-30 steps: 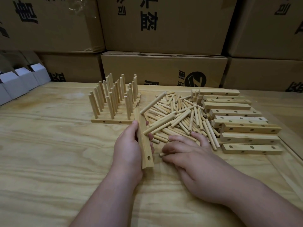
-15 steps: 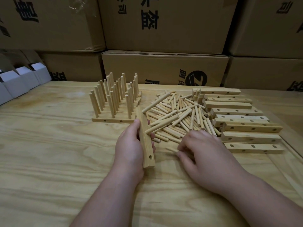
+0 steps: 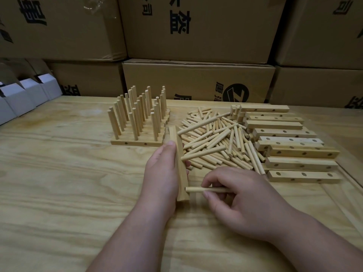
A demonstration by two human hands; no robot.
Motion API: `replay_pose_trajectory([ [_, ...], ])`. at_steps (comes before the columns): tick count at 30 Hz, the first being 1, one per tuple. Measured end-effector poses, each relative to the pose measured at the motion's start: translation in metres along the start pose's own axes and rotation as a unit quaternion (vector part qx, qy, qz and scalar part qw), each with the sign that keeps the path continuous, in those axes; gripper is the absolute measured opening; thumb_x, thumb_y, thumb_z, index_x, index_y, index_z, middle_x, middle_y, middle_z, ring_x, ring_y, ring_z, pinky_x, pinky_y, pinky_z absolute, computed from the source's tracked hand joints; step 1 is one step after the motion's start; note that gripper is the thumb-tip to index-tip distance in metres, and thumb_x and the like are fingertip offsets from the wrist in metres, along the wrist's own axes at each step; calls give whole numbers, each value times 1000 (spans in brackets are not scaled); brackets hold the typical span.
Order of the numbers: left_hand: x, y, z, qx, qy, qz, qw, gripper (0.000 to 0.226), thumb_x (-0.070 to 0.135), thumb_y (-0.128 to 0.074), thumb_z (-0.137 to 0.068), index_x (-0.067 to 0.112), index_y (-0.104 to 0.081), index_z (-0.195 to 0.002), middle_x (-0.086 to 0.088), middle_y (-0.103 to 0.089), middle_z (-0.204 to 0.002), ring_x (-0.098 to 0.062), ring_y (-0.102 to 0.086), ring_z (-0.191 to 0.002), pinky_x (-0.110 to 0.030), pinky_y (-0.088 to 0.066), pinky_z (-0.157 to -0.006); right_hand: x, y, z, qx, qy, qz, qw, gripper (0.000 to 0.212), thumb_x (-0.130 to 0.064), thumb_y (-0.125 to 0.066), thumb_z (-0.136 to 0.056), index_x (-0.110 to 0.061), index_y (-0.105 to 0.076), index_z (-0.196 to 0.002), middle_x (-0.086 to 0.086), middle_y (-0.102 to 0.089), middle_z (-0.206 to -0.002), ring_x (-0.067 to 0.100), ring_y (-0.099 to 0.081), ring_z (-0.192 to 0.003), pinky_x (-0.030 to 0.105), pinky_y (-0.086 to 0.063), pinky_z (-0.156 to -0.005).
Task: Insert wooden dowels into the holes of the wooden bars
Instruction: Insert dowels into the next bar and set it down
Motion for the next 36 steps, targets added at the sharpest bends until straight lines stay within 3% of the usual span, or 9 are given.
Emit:
replay_pose_trajectory([
  [7, 0, 0, 1, 1, -2, -10, 1000, 32, 40, -51, -103, 19, -73, -93, 0, -65, -62, -8, -58, -49, -20, -47, -43, 1, -2, -1, -15, 7, -4, 1000, 11, -36, -63, -88, -30, -70, -93, -16, -63, -78, 5, -60, -69, 33, -51, -59],
  [12, -2, -3, 2, -15, -7, -27, 999, 30, 40, -55, -100, 30, -73, -78, 3, -64, -64, -10, -61, -55, -25, -49, -48, -1, -5, -2, -32, 18, 15, 999, 13, -40, -60, -93, -31, -70, -96, -20, -59, -79, 0, -56, -71, 33, -51, -61],
  [21, -4, -1, 0, -21, -14, -18, 1000, 27, 42, -55, -100, 29, -73, -84, -2, -66, -70, -12, -62, -58, -25, -48, -48, -2, -7, -2, -35, 2, 21, 999, 21, -45, -54, -94, -32, -70, -98, -18, -65, -85, 1, -61, -77, 33, -54, -65],
  [26, -4, -1, 0, -23, -23, -32, 999, 25, 42, -54, -100, 32, -71, -85, 5, -65, -69, -10, -63, -60, -24, -48, -49, 0, -9, -1, -44, -9, 28, 999, 24, -48, -51, -94, -33, -69, -100, -18, -68, -87, 0, -63, -81, 33, -55, -67],
  [29, -4, 0, -1, -16, -19, -22, 999, 29, 43, -53, -101, 34, -73, -82, 6, -65, -63, -8, -60, -53, -25, -49, -48, 4, -7, 0, 5, -28, 21, 999, 25, -52, -58, -90, -35, -69, -104, -23, -66, -89, -3, -61, -82, 30, -55, -67],
  [32, -3, 2, -2, -9, -16, 5, 1000, 30, 43, -54, -101, 29, -75, -84, 1, -66, -62, -10, -61, -53, -25, -51, -48, 12, -1, 0, 61, -91, 11, 994, 46, -70, -58, -78, -44, -60, -116, -25, -60, -93, 1, -59, -78, 28, -54, -65],
  [34, -2, 3, -2, -12, -6, 35, 999, 27, 42, -57, -100, 25, -75, -89, -3, -70, -68, -13, -66, -56, -27, -53, -50, 18, 3, 0, 97, -143, -20, 985, 58, -84, -56, -68, -54, -49, -117, -19, -61, -94, 8, -59, -68, 29, -53, -57],
  [36, -2, 3, -4, -17, 10, 83, 996, 23, 38, -58, -100, 21, -73, -98, -4, -76, -79, -14, -72, -65, -29, -57, -55, 23, 7, 1, 148, -195, -82, 966, 66, -86, -61, -61, -56, -43, -117, -16, -63, -96, 11, -59, -63, 23, -51, -52],
])
Point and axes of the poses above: each hand's wrist, its own z-axis away from the middle knuckle, its own y-axis out of the back of the hand, x = y × z, the point moved 4 cm from there along -z, towards the middle knuckle
